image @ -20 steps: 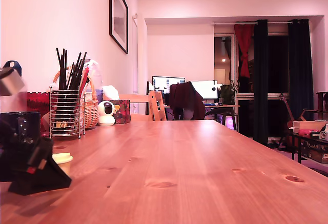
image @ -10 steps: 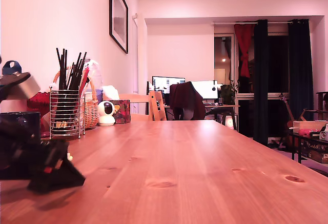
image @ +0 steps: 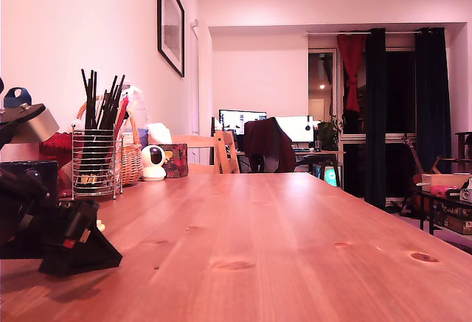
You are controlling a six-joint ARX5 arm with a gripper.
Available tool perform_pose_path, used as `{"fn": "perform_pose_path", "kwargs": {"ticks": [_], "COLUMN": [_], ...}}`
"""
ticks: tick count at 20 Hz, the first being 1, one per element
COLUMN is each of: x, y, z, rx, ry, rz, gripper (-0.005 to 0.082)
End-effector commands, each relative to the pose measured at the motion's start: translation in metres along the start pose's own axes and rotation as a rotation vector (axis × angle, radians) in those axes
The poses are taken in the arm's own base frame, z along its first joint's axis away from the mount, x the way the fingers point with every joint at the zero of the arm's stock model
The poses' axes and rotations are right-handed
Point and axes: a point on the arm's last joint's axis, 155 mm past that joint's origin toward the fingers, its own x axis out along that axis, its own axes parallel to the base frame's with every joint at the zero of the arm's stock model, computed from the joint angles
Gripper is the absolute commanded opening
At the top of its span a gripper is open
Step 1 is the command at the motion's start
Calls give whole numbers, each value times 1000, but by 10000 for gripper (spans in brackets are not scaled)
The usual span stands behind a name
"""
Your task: Pick the coffee capsule and then drop it inside the coffee cup in front of you
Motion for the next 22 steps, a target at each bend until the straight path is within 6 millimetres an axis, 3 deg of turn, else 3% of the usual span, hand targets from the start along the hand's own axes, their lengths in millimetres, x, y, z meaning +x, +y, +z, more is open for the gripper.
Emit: {"fn": "perform_pose_path", "kwargs": {"ticks": [1, 3, 5, 22], "x": [1, 1, 1, -3], "y": [-1, -1, -1, -1], "z": [0, 1, 1, 11], "rx": [7, 7, 7, 8], "ry": [-2, -3, -3, -31], "rz": [-3, -4, -4, -3], "gripper": [369, 203, 149, 147]}}
